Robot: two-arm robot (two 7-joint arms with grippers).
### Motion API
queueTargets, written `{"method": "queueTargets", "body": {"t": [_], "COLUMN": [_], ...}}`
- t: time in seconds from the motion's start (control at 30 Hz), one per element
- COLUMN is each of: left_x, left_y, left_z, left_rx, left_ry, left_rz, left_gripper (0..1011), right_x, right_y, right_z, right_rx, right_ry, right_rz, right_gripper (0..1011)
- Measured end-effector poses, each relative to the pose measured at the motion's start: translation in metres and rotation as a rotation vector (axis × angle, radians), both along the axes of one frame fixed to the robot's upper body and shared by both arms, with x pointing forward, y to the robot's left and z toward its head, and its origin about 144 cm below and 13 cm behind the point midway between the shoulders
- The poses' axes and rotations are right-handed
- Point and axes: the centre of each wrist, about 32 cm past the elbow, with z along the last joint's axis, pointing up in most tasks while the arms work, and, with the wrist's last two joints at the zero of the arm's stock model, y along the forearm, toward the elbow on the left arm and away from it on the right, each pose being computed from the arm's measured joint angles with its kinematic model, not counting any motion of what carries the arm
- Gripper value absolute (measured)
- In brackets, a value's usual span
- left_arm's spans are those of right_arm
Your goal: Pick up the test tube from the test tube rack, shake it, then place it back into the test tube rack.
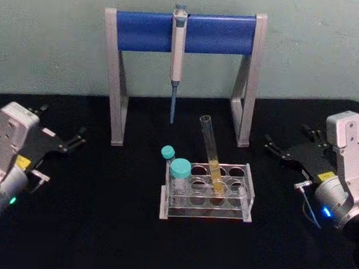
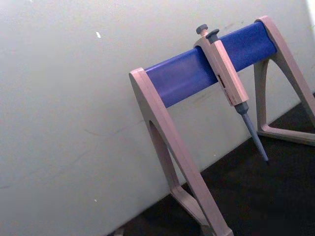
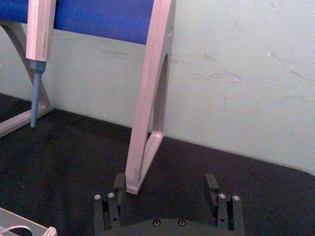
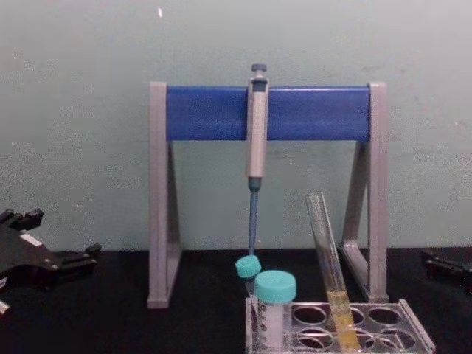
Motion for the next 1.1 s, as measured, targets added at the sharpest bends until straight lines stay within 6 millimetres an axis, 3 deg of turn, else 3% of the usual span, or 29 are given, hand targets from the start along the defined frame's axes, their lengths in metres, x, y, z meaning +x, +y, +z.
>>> {"method": "queueTargets", "body": {"t": [1.1], "left_x": [0.0000], "left_y": [0.0000], "left_z": [0.0000], "left_rx": [0.000], "left_ry": [0.000], "left_rz": [0.000], "left_gripper": [1002], "right_x": [0.0000], "right_y": [0.0000], "right_z": [0.0000], "right_rx": [0.000], "right_ry": [0.000], "right_rz": [0.000], "right_gripper": [1000]}}
